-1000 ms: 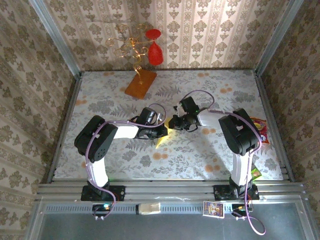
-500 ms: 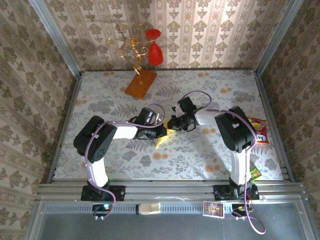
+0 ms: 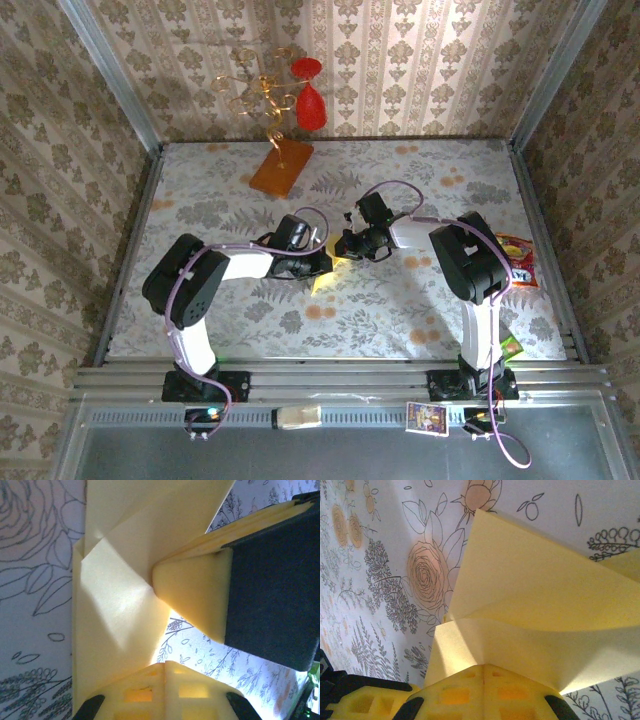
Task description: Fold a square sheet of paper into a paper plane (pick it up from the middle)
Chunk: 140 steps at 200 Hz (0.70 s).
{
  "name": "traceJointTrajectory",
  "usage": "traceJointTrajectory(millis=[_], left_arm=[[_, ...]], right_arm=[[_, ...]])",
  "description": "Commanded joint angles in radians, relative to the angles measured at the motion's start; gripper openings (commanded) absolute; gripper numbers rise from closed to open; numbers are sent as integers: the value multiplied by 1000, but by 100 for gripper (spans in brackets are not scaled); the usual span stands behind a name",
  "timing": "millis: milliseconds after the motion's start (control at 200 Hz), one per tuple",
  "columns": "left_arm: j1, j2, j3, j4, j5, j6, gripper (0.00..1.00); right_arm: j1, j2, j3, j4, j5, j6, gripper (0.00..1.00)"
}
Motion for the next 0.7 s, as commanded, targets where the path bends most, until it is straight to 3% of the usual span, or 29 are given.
traceJointTrajectory(millis=[0, 295, 695], left_arm=[[8, 28, 37, -5, 23, 20, 0], [7, 63, 40, -97, -19, 52, 0], [-40, -54, -196, -127, 2, 10, 0]], right_arm=[[-9, 41, 10, -64, 37, -18, 6], [-8, 47, 18, -85, 44, -19, 6], [-9, 59, 33, -145, 69, -19, 6]])
